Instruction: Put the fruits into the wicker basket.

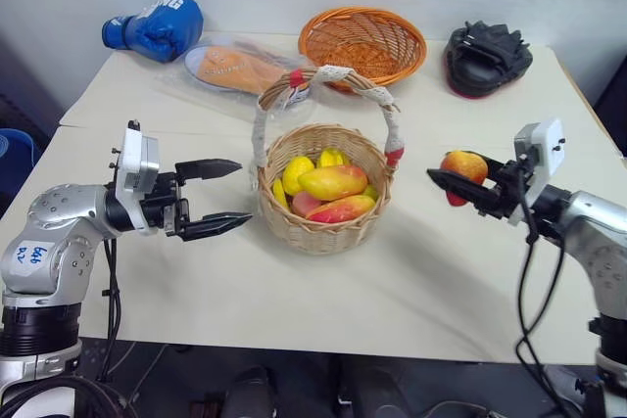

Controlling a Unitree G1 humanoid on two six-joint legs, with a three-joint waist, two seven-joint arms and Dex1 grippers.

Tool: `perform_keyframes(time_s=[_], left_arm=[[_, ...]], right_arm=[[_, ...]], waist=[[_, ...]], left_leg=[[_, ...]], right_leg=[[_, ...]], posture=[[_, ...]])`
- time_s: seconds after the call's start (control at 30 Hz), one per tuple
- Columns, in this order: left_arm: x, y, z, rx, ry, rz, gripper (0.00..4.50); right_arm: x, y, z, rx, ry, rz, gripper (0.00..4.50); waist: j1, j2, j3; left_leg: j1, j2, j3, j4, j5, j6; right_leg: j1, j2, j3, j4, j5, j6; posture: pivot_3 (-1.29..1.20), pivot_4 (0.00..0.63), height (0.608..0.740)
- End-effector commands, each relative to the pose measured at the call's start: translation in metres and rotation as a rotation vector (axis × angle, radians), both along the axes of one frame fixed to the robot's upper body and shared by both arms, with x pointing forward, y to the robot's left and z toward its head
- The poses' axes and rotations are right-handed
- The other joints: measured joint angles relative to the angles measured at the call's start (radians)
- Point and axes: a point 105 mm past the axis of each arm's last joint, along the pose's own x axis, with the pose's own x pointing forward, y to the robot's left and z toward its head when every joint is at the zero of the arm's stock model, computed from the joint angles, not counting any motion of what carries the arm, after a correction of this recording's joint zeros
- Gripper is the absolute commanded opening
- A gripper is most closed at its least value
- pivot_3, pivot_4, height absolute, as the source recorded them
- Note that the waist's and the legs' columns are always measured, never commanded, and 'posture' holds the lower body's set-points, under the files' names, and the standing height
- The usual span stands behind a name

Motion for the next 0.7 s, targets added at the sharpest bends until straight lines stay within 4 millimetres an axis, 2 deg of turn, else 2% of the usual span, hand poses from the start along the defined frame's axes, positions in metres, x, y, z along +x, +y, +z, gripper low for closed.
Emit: perform_keyframes(time_s=[0.03, 0.2, 0.27, 0.37, 0.47, 0.57, 0.7], left_arm=[[-0.006, 0.004, 0.005, -0.006, -0.020, -0.005, 4.50], [-0.006, 0.001, 0.003, -0.012, -0.018, 0.000, 4.50], [-0.007, 0.000, 0.003, -0.012, -0.019, 0.000, 4.50], [-0.009, 0.000, 0.004, -0.014, -0.022, 0.002, 4.50], [-0.009, 0.000, 0.004, -0.018, -0.024, 0.010, 4.50], [-0.011, -0.002, 0.003, -0.022, -0.023, 0.012, 4.50], [-0.011, -0.003, 0.002, -0.027, -0.021, 0.012, 4.50]], right_arm=[[-0.017, 0.050, 0.017, 0.026, -0.041, 0.193, 2.45], [0.000, 0.108, 0.015, 0.031, -0.075, 0.193, 2.45], [0.015, 0.122, 0.011, 0.028, -0.090, 0.119, 2.45], [0.035, 0.133, 0.002, 0.014, -0.123, -0.001, 2.45], [0.039, 0.138, -0.005, 0.001, -0.133, -0.007, 3.47], [0.033, 0.143, -0.009, -0.019, -0.170, 0.054, 4.46], [0.023, 0.140, 0.001, 0.004, -0.265, 0.105, 4.46]], waist=[[-0.008, 0.000, 0.000], [-0.013, 0.000, 0.000], [-0.013, 0.000, 0.000], [-0.012, 0.000, 0.000], [-0.005, 0.000, 0.000], [0.003, 0.000, 0.000], [0.006, 0.000, 0.000]], left_leg=[[0.000, 0.000, 0.000, 0.000, 0.000, 0.000], [-0.002, 0.000, -0.002, 0.000, 0.002, -0.002], [-0.004, 0.000, -0.001, 0.000, 0.002, -0.004], [-0.007, 0.000, -0.001, 0.001, 0.002, -0.003], [-0.008, -0.001, 0.000, 0.002, 0.002, -0.002], [-0.008, -0.001, 0.000, 0.002, 0.001, -0.002], [-0.008, -0.001, 0.000, 0.002, 0.001, -0.002]], right_leg=[[0.000, 0.000, 0.000, 0.000, 0.000, 0.000], [-0.003, 0.000, -0.001, 0.001, 0.001, -0.002], [-0.004, 0.000, -0.001, 0.000, 0.001, -0.002], [-0.005, -0.001, -0.001, -0.001, 0.001, -0.002], [-0.007, -0.003, -0.001, -0.001, 0.001, -0.002], [-0.006, -0.003, -0.001, -0.001, 0.001, -0.002], [-0.006, -0.002, -0.001, -0.001, 0.001, -0.002]], posture=[[0.00, 0.150, 0.740], [0.00, 0.150, 0.740], [0.00, 0.150, 0.740], [0.00, 0.150, 0.740], [0.00, 0.150, 0.740], [0.00, 0.150, 0.740], [0.00, 0.150, 0.740]])
